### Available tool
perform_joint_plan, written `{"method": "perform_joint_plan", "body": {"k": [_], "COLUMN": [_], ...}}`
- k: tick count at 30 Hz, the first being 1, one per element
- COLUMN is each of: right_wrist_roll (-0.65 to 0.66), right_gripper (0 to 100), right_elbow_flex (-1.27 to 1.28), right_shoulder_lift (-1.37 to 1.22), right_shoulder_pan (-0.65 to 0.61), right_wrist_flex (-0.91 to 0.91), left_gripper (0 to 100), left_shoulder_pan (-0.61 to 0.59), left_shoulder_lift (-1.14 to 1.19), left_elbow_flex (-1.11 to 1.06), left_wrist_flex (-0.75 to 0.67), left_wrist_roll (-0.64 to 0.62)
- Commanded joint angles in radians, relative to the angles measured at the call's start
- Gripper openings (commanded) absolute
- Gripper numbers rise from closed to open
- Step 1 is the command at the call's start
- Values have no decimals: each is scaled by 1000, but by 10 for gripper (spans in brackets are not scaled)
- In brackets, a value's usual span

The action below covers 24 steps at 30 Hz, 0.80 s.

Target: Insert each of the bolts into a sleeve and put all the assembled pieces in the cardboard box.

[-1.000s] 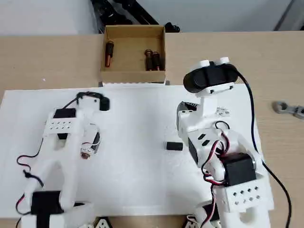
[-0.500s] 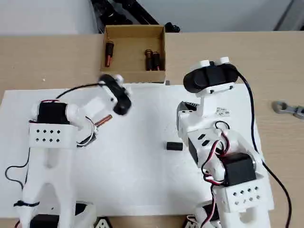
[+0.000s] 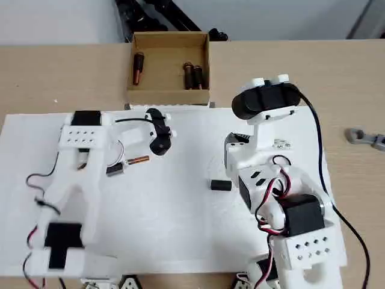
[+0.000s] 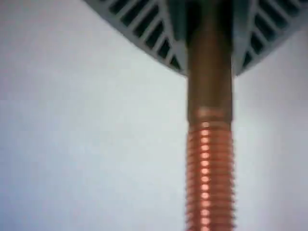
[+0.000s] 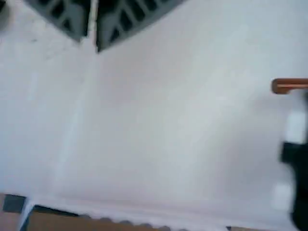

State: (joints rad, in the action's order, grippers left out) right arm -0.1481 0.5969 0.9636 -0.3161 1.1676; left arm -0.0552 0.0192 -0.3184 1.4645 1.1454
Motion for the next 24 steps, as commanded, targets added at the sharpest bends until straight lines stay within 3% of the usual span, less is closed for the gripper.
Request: {"method": "perform_joint_plan", "body": {"k": [1,11,18,24], "right_wrist_roll": [-12,-11,-11,-55], "right_gripper": [6,6,6,6], "right_elbow_flex": [-8,-8,-8,-8], "right_shoulder_lift": [16,16,16,16], "right_shoulder_pan": [8,8,8,8], "right_wrist_flex": [-10,-1,-1,-1], "left_gripper": [6,17,207,224], "left_shoulder_pan": [-5,-5,-11,-28], "left_shoulder_lift": [91,328,338,338], "left_elbow_flex": [51,168,268,412], "left_wrist_flex": [-104,-123,-6,163], "left_wrist_roll": [8,-3,-69,-103]}}
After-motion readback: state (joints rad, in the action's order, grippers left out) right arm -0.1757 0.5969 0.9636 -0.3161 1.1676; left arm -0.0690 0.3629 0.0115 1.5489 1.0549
